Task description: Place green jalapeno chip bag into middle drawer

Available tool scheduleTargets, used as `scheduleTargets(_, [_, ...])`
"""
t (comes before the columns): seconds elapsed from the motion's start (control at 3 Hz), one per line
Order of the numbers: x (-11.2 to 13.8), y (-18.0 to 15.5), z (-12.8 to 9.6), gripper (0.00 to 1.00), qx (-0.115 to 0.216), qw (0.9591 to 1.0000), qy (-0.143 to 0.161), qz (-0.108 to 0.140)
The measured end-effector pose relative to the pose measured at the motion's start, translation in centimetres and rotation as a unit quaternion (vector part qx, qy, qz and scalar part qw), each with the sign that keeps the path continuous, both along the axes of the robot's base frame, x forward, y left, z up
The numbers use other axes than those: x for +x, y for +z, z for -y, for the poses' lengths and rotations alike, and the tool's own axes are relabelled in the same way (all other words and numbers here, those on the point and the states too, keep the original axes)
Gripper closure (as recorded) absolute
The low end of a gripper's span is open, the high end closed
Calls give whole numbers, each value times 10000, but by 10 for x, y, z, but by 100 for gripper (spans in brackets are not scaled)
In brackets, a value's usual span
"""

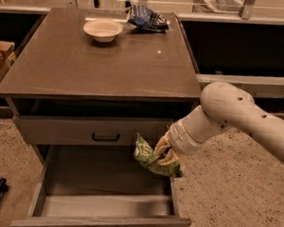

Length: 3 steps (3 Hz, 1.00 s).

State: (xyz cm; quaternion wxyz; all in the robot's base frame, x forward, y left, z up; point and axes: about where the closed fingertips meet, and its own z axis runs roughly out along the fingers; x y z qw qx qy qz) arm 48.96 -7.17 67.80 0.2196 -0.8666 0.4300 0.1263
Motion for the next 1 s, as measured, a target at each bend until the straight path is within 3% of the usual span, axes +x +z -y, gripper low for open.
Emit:
scheduleTargets(0.33, [4, -15, -7, 100, 67, 9999, -10, 108])
scheduleTargets(0.67, [7, -72, -23, 100, 283, 9990, 176, 312])
scheduleTargets(1.0, [3, -122, -51, 87, 463, 9961, 634, 408])
